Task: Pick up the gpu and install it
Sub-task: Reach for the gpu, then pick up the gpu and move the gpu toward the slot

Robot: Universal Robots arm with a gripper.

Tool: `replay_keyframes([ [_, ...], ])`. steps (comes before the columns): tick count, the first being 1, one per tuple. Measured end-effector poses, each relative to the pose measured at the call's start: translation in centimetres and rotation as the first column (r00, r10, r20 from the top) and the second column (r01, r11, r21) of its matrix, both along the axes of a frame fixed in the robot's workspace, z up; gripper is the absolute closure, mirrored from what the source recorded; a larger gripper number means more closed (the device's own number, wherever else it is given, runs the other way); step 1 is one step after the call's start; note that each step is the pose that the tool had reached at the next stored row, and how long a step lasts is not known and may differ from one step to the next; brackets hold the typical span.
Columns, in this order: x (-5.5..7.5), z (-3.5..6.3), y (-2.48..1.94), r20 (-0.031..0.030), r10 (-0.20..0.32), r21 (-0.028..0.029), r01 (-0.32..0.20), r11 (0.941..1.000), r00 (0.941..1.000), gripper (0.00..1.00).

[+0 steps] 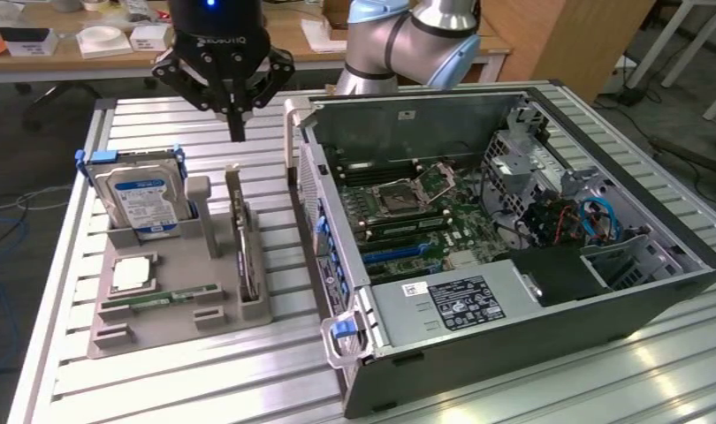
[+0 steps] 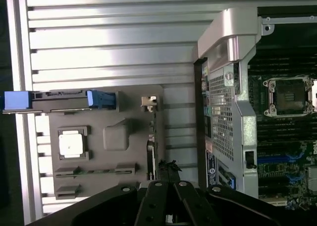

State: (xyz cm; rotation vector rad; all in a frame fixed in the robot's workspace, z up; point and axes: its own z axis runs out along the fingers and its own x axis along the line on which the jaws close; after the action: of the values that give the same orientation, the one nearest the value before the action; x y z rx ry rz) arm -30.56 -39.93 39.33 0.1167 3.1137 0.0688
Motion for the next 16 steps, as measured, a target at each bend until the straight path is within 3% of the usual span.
replay_keyframes([
  [4,-0.98,0.00,-0.01,0.0000,0.000,0.0000,0.000,1.0000,1.0000,0.90],
  [16,-1.04,0.00,-0.01,0.0000,0.000,0.0000,0.000,1.0000,1.0000,0.90],
])
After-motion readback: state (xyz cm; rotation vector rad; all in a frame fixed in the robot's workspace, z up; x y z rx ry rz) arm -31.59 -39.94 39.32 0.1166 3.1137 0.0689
